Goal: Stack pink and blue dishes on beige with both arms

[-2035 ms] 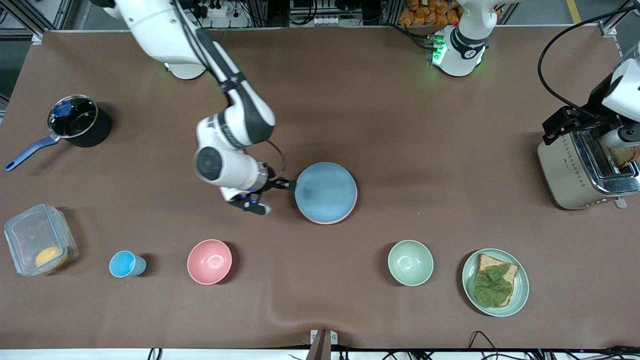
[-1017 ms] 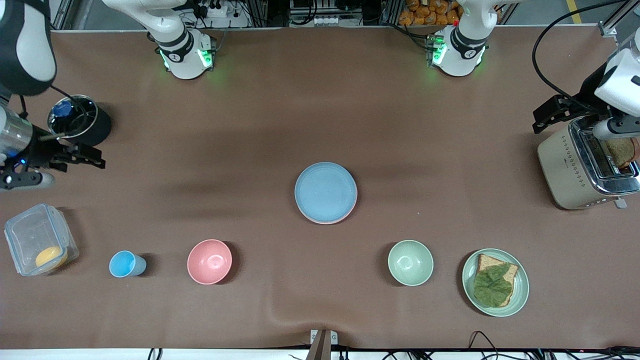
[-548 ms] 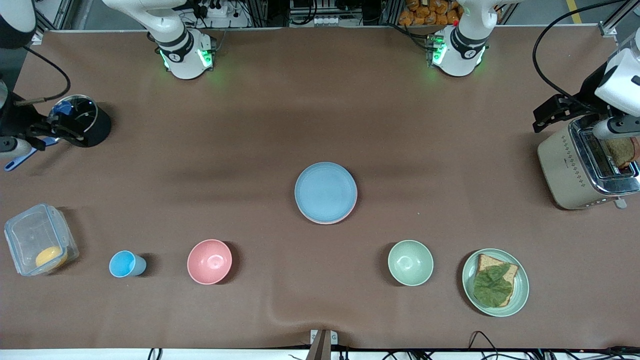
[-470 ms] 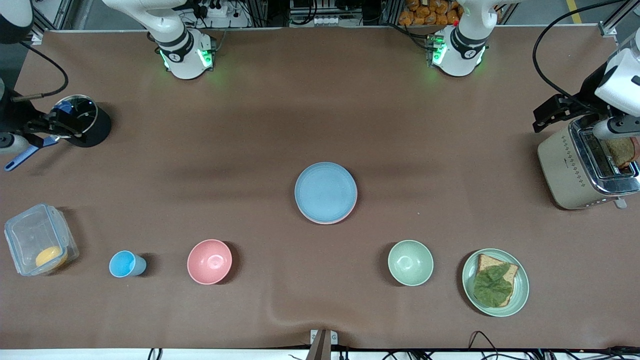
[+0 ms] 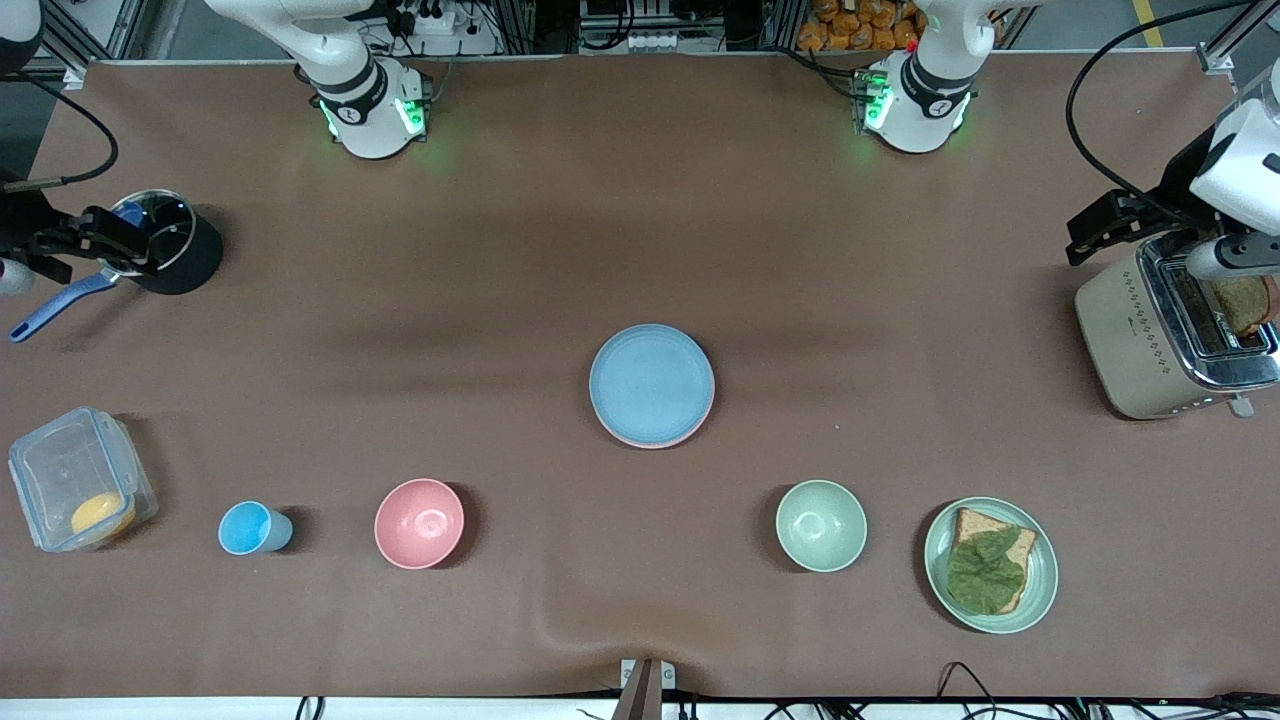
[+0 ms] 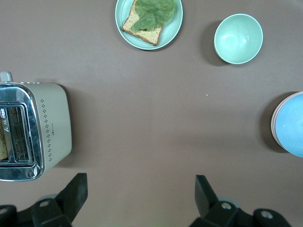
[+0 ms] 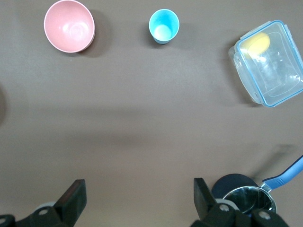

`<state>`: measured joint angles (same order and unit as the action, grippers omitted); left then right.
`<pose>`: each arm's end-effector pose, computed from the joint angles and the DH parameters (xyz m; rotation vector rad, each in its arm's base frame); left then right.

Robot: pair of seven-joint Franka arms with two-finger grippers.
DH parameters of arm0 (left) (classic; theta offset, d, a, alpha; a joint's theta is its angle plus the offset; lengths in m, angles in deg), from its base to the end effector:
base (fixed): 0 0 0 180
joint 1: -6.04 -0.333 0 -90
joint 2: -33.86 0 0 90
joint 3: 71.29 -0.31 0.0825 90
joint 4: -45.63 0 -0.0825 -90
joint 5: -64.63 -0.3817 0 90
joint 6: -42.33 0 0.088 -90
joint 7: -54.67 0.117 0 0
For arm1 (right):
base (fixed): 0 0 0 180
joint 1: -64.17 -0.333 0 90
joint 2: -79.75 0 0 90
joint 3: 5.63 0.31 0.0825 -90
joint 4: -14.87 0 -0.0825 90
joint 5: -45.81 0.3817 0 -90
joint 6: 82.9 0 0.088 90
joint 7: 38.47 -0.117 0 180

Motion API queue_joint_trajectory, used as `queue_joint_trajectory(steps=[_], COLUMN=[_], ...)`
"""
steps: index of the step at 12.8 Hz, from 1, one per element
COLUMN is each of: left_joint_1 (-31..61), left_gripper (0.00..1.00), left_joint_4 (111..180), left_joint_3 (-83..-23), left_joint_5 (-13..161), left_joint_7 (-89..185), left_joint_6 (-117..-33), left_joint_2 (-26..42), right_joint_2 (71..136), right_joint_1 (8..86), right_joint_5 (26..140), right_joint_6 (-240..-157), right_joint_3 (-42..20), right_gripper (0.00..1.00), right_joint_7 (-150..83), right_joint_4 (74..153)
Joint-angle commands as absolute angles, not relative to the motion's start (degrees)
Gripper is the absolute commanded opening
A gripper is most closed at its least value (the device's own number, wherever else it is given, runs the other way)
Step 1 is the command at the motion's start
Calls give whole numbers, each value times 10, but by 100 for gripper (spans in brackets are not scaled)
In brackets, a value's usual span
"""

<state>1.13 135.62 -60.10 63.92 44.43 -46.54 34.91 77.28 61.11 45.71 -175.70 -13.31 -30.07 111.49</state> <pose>0.5417 -0.0591 0.6167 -3.1237 -0.1084 -0.0012 0.5392 -0.0451 0.5817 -3.1330 -0.1039 0.0366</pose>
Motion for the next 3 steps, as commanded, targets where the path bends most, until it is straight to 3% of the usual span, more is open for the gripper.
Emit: queue_joint_trajectory(steps=[1, 3], left_joint_1=[8, 8], left_gripper=[100, 100], left_joint_4=[1347, 1320], left_joint_3=[-601, -604], left_joint_5=[645, 642], left_joint_7=[453, 450], left_joint_6=[-459, -458], left_joint_2=[346, 333], right_joint_2=[767, 767], right_joint_1=[621, 621], right_joint_5=[448, 448], right_joint_6=[-1748, -1748], right_joint_3=[-124, -124], right_gripper=[100, 100], right_joint_7=[-306, -306], right_joint_4=[1112, 1110])
